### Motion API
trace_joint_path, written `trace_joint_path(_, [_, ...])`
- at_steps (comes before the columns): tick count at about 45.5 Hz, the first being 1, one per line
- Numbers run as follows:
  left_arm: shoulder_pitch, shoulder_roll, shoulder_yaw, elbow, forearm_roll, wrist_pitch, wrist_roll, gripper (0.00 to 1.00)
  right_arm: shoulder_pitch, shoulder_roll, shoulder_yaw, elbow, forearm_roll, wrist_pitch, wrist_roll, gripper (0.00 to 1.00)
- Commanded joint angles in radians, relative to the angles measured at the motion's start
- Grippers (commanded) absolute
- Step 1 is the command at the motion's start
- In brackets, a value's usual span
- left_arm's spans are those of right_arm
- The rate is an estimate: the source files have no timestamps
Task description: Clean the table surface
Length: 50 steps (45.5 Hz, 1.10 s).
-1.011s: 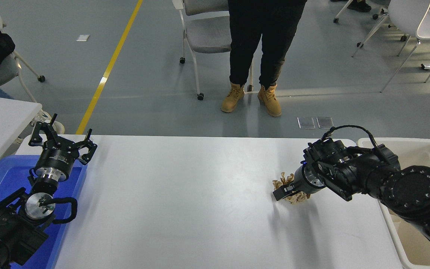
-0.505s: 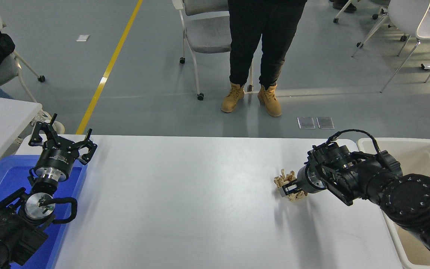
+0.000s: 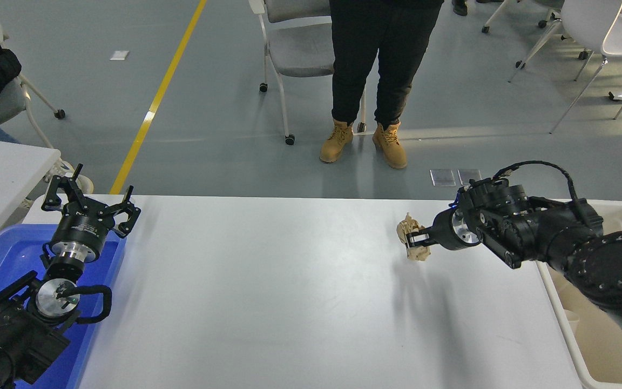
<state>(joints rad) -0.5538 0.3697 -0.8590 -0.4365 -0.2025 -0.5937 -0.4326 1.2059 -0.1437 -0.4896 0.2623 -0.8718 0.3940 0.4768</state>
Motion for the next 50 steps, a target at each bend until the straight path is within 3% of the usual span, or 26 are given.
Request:
trace_joint_path(1, [0.0,0.0,0.0,-0.001,0.0,0.0,0.0,1.0,0.057,-0.14,0.201,0.02,0.108,0.028,0.006,0.0])
trace_joint_path(19, [0.0,0.0,0.0,0.001,0.0,0.0,0.0,1.0,0.037,-0.312,0.338,-0.063,0.223,0.032,0.002,0.0])
trace_joint_path(33, [0.0,0.0,0.0,0.001,0.0,0.0,0.0,1.0,-0.048,-0.329,0.327,-0.265,0.358,0.028,-0.014,0.0])
trace_joint_path(50, [0.0,0.0,0.0,0.001,0.0,0.0,0.0,1.0,-0.158,-0.379,0.329,-0.301,0.39,-0.126,-0.178,0.0])
